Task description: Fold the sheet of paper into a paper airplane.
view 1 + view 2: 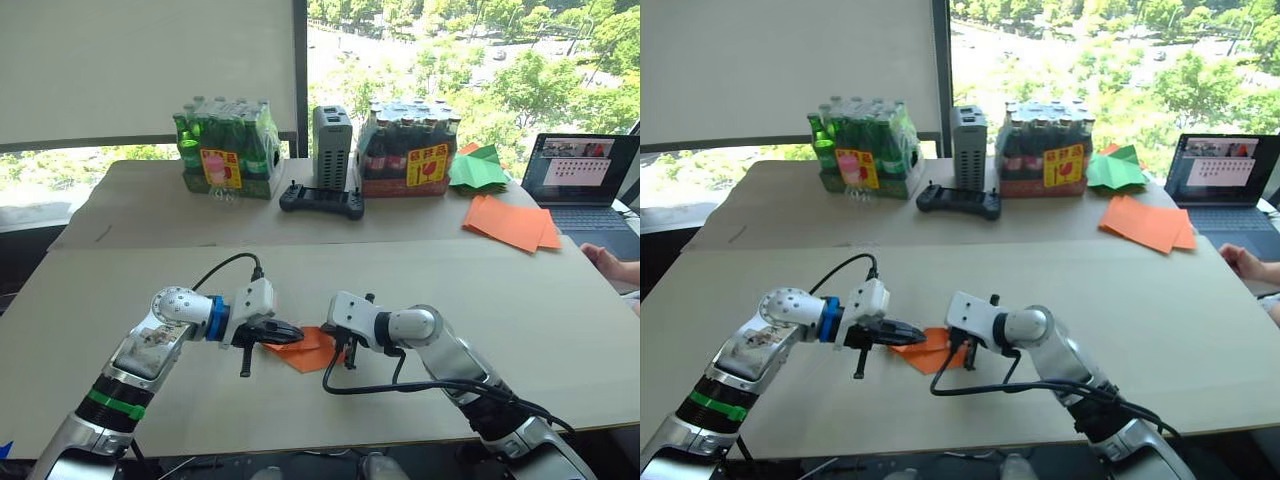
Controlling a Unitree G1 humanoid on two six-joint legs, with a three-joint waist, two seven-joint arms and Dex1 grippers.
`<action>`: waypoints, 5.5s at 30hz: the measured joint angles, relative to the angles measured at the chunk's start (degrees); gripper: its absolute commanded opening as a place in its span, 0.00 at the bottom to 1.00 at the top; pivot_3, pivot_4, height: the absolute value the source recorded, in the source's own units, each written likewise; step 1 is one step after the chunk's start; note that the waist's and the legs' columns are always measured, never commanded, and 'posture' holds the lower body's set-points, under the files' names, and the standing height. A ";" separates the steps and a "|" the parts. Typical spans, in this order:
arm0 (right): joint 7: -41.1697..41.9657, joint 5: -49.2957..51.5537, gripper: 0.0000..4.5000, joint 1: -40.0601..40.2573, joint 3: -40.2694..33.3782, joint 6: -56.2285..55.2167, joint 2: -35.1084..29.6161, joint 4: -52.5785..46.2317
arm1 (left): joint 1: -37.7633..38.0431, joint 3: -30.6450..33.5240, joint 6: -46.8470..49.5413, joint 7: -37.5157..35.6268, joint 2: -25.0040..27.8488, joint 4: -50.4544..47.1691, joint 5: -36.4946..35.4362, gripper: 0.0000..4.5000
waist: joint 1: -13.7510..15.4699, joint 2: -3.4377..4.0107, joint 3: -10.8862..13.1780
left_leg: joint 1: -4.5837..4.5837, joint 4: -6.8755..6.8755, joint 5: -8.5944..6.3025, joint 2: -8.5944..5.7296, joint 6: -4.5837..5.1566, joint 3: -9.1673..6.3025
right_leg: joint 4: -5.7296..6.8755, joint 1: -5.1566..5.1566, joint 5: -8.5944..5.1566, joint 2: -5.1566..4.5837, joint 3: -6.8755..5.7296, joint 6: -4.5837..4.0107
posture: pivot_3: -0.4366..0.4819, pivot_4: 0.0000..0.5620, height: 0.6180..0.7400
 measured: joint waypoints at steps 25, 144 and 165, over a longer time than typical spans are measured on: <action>-1.40 7.82 0.44 0.06 -8.48 4.65 2.04 -7.12 | 1.79 -3.43 -6.15 3.05 -2.35 7.51 6.27 0.01 | -0.14 0.01 -0.01 | 0.00 -0.02 0.00 -0.01 0.00 -0.01 | 0.02 -0.02 0.00 -0.01 0.01 0.00 | 0.48 0.27 0.86; -3.13 1.90 0.00 4.04 2.31 10.31 -1.33 -6.17 | 13.75 0.61 -5.77 8.08 6.06 -1.25 7.12 0.01 | -1.23 0.59 -0.85 | 1.13 -0.78 -0.05 0.24 0.07 0.04 | -0.52 1.00 -0.55 0.12 0.00 0.47 | 0.48 0.27 0.86; -2.29 14.09 0.60 0.83 -9.43 20.19 0.58 -13.74 | 17.74 19.96 18.08 7.35 8.97 -11.45 -16.44 0.01 | -0.94 0.31 -0.07 | 0.05 -0.72 -0.01 0.14 0.00 -0.07 | -0.52 -0.10 -0.16 0.02 -0.03 -0.14 | 0.48 0.27 0.86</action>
